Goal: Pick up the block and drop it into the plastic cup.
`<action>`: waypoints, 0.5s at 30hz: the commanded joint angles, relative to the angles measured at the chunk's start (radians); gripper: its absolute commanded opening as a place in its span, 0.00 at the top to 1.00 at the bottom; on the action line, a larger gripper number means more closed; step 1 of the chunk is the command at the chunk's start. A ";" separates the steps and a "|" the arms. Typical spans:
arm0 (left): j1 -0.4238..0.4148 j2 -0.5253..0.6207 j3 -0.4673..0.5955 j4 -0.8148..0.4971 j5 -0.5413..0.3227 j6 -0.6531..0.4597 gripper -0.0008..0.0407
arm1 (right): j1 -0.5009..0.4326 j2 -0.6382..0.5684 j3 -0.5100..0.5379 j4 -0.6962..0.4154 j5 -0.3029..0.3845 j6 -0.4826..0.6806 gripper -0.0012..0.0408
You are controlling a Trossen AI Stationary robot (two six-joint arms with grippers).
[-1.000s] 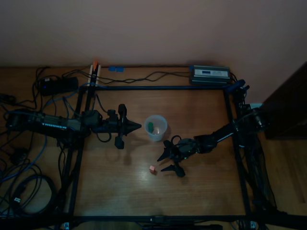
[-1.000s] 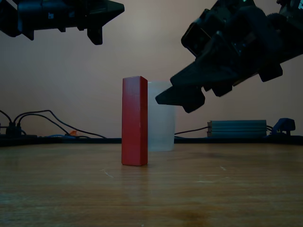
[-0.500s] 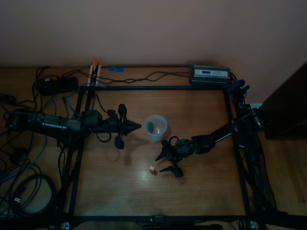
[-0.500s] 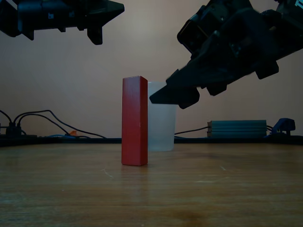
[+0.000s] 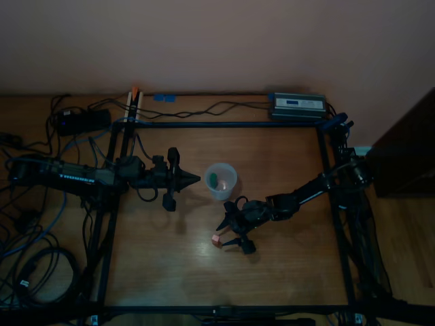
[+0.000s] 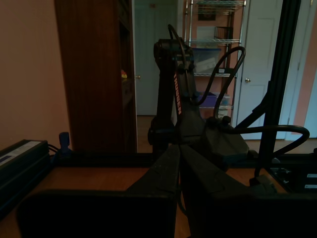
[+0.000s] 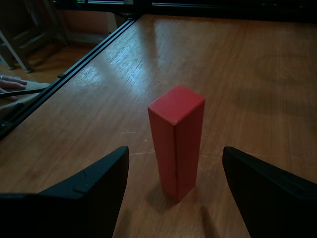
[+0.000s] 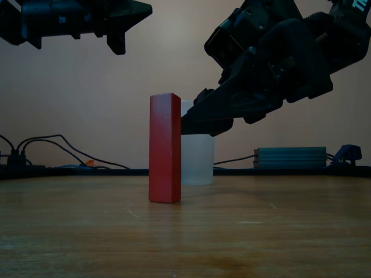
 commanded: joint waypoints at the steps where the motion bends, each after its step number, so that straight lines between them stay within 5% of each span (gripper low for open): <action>1: 0.000 0.000 0.000 0.000 0.000 0.000 0.98 | 0.000 0.000 0.003 -0.003 0.000 -0.009 0.36; 15: 0.000 0.000 0.000 0.000 0.000 0.000 0.98 | 0.000 0.000 0.004 0.045 0.001 -0.003 0.36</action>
